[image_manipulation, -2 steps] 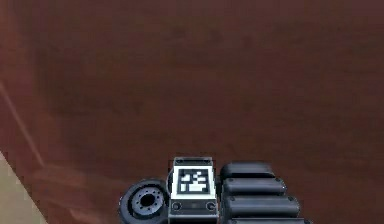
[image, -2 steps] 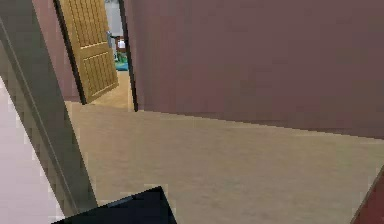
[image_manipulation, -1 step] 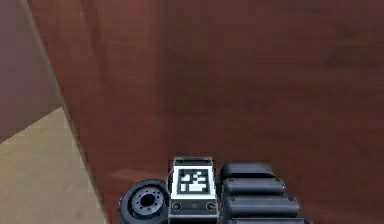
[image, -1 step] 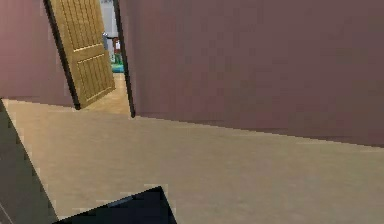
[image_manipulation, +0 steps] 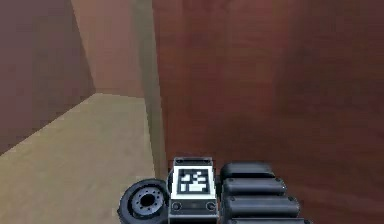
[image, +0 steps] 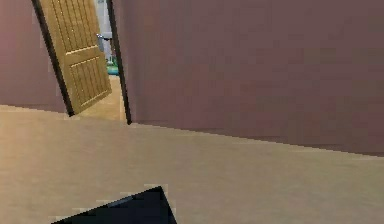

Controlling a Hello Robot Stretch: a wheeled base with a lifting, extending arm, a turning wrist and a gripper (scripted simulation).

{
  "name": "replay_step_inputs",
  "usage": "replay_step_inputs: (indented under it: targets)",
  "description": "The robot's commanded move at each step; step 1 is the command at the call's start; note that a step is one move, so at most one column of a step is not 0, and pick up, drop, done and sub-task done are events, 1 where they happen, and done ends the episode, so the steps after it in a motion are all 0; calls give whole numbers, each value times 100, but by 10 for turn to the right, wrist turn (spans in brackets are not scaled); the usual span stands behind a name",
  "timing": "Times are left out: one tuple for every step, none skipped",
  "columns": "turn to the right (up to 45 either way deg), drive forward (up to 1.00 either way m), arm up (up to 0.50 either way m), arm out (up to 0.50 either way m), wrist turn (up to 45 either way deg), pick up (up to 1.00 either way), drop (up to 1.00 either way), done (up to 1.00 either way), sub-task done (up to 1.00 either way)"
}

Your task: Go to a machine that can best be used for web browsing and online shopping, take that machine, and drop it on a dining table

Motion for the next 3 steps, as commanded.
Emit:
replay_step_inputs:
  targets:
    - [0, 45, 0, 0, 0, 0, 0, 0, 0]
    - [60, 0, 0, 0, 0, 0, 0, 0, 0]
    - [0, 30, 0, 0, 0, 0, 0, 0, 0]
